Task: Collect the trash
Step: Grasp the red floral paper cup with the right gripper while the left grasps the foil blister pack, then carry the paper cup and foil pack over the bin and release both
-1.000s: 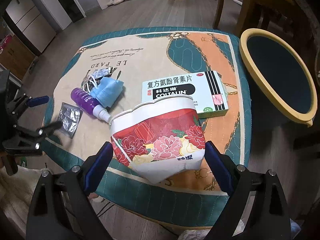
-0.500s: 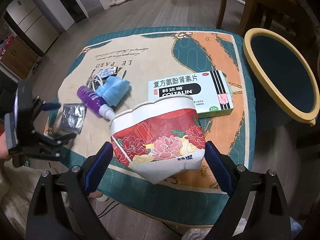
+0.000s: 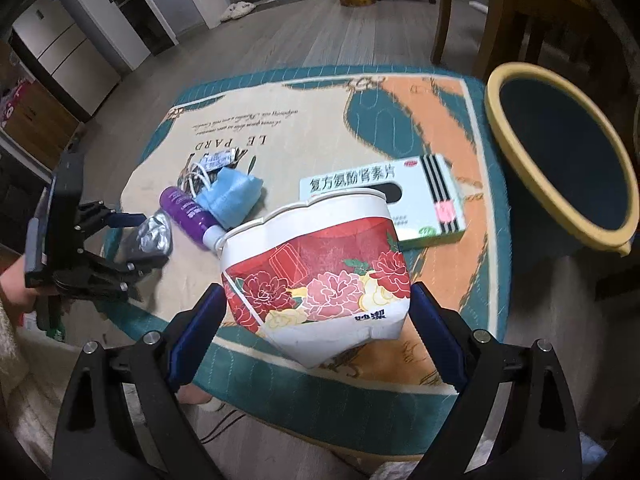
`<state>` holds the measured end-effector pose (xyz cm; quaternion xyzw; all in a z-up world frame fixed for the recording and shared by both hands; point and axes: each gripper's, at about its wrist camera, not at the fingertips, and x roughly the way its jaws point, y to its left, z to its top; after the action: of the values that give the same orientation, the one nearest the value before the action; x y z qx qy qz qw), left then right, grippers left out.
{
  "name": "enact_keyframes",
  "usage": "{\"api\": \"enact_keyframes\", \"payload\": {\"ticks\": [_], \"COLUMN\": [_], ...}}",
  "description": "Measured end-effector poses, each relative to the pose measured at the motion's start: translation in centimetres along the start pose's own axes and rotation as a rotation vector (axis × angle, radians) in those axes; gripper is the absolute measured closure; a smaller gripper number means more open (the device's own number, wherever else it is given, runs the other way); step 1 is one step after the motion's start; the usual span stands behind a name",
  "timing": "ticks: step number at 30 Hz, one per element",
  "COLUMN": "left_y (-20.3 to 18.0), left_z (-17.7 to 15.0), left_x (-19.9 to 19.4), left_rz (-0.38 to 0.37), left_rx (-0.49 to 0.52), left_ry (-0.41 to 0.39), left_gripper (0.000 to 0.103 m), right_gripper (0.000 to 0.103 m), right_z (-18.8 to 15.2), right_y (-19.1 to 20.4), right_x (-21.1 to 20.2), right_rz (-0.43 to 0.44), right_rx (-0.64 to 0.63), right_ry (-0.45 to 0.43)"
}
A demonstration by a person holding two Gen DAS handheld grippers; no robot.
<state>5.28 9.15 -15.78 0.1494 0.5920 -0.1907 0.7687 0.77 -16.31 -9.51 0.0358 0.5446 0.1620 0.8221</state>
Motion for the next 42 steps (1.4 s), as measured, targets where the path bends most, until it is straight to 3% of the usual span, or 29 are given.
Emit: {"api": "enact_keyframes", "payload": {"ticks": [4, 9, 15, 24, 28, 32, 35, 42], "left_y": [0.3, 0.9, 0.3, -5.4, -8.7, -12.0, -14.5, -19.5], "left_z": [0.0, 0.2, 2.6, 10.0, 13.7, 16.9, 19.4, 22.9], "left_x": [-0.6, -3.8, -9.5, -14.4, -14.5, -13.5, -12.0, -8.3], "left_rz": [0.029, 0.06, 0.049, -0.021, -0.067, -0.091, -0.111, -0.151], "left_rx": [-0.001, -0.034, -0.108, -0.067, -0.026, 0.018, 0.047, 0.085], "left_ry": [0.012, -0.036, -0.205, -0.373, -0.413, -0.421, -0.41, -0.379], "left_gripper": [0.033, 0.033, 0.033, 0.033, 0.033, 0.033, 0.033, 0.033], "right_gripper": [0.013, 0.013, 0.013, 0.013, 0.013, 0.013, 0.013, 0.013], "right_z": [0.2, 0.7, 3.1, 8.1, 9.9, 10.0, 9.6, 9.0], "right_y": [-0.5, -0.6, -1.8, -6.9, -11.7, -17.2, -21.2, -26.9], "right_x": [-0.2, -1.2, -4.7, -9.8, -11.1, -10.6, -9.3, -6.6], "right_rz": [0.003, 0.005, 0.012, -0.087, -0.15, -0.138, -0.096, -0.191], "right_rx": [0.021, 0.029, 0.048, 0.036, 0.084, 0.221, 0.334, 0.355], "right_ry": [-0.002, -0.034, -0.136, -0.256, -0.296, -0.317, -0.284, -0.216]}}
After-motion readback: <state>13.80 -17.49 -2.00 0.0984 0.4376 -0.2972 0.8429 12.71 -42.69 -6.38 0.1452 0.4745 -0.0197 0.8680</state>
